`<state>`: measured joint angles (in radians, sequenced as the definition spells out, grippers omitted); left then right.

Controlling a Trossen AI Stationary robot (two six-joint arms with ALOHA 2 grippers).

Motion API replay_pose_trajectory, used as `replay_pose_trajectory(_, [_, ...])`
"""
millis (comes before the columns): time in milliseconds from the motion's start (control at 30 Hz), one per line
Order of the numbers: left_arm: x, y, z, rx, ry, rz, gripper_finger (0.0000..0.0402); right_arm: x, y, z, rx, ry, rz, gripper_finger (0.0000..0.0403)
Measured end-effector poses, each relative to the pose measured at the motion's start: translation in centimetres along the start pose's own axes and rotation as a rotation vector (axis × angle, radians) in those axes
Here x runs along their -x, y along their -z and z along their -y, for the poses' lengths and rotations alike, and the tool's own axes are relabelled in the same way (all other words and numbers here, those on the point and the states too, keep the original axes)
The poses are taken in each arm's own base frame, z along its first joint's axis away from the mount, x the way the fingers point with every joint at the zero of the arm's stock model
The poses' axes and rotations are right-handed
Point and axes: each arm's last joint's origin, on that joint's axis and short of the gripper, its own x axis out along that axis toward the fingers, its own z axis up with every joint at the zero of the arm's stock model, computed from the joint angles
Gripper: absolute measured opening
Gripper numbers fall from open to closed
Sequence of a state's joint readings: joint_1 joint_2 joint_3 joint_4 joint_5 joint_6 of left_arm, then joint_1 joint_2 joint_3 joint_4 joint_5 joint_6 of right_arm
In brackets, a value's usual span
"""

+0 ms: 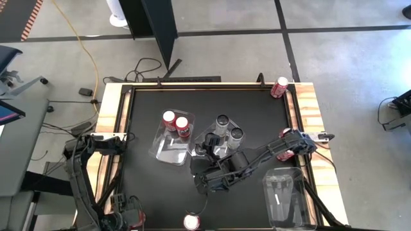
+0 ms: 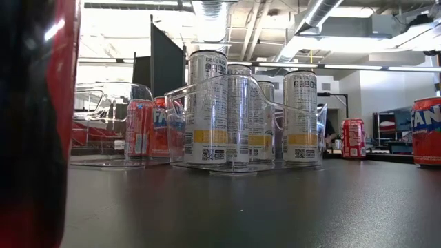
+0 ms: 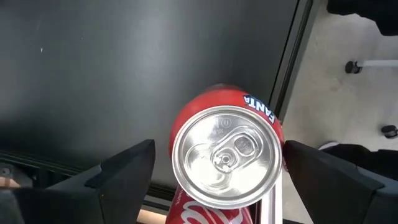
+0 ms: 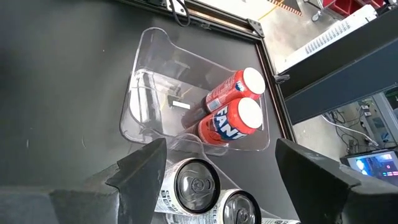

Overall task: Sort soda cans
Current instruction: Put the orange soda can into the left transparent bin

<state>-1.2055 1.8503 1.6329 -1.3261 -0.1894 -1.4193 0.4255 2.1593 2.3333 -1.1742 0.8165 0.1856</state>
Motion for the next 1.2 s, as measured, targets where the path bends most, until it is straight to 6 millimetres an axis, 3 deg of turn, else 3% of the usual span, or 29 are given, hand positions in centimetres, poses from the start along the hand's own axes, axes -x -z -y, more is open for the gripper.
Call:
replay_pose_trajectory(133, [-0.2, -0.1, 0.1, 0.006, 0.009, 0.018, 0.0351, 0.0, 0.0, 0.0, -0.002, 0.000, 0.001, 0.0317])
replay_pose_trajectory(367, [-3.0, 0.2, 0.3, 0.015, 0.050, -0.019, 0.0351, 0.0, 0.0, 0.0, -0.002, -0.002, 0.002, 0.0317])
replay_pose_trajectory(867, [-6.4, -0.2, -0.3, -0.030, 0.062, -0.052, 0.0348, 0.2, 0.0, -0.2, 0.002, -0.007, 0.005, 0.0317])
replay_pose_trajectory(1200, [-6.9, -0.3, -0.5, -0.078, 0.087, -0.082, 0.0296, 0.2, 0.0, -0.2, 0.002, -0.006, 0.004, 0.0317])
